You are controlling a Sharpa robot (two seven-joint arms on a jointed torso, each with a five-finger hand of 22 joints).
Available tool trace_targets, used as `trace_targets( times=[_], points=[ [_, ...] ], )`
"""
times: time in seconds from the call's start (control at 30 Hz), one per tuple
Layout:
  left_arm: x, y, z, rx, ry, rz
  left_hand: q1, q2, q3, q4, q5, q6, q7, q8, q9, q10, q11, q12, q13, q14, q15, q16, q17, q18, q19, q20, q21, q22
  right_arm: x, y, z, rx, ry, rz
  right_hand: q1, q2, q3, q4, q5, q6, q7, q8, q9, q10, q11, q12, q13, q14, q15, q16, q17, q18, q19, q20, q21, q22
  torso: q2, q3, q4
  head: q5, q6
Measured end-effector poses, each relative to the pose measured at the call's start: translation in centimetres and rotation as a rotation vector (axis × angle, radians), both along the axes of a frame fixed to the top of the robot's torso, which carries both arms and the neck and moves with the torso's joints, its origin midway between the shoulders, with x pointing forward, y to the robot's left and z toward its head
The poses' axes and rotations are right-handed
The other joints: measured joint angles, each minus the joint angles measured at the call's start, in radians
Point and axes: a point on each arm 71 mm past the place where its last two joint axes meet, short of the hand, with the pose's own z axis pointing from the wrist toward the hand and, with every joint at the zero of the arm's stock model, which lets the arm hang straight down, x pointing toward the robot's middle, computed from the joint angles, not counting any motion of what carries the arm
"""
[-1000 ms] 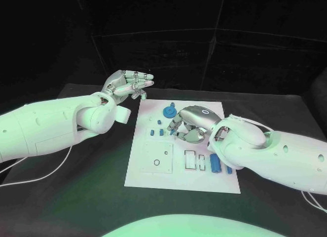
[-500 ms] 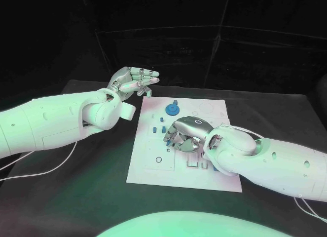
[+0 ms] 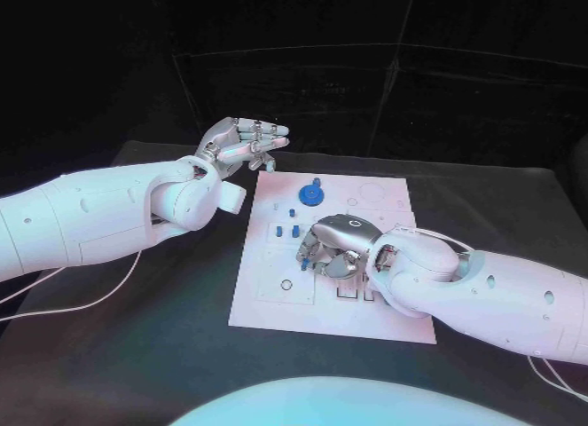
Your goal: Assemble the parts on the task board
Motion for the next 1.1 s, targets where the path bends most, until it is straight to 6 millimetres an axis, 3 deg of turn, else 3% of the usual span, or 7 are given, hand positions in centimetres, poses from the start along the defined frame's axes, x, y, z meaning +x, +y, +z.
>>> trace_targets(
  times=[0.9,1.1],
  points=[
    [0.01,-0.02,-0.04,0.0,0.004,-0.003,0.0,0.0,0.0,0.0,0.0,0.0,0.0,0.0,0.0,0.0,0.0,0.0,0.0,0.0,0.0,0.0,0.0,0.0,0.0,0.0,0.0,0.0,-0.12,0.68,-0.4,-0.054,-0.002,0.012,-0.017,-0.006,0.0,0.0,-0.01,-0.003,0.002,-0.002,0.0,0.0,0.0,-0.004,0.0,0.0,0.0,0.0,-0.006,0.0,0.0,0.0,0.0,-0.001,0.0,-0.0002,0.0008,0.005,-0.006],
    [0.01,-0.03,-0.04,0.0,0.006,-0.003,0.0,0.0,0.0,0.0,0.0,0.0,0.0,0.0,0.0,0.0,0.0,0.0,0.0,0.0,0.0,0.0,0.0,0.0,0.0,0.0,0.0,0.0,-0.15,0.77,-0.47,-0.072,-0.007,0.012,-0.044,-0.019,-0.003,0.003,-0.01,-0.031,0.016,-0.007,-0.004,-0.034,0.018,-0.014,-0.006,0.0,0.0,-0.011,-0.034,0.0,-0.018,0.008,-0.01,-0.026,0.0,-0.0003,0.0008,0.005,-0.007]
  ],
)
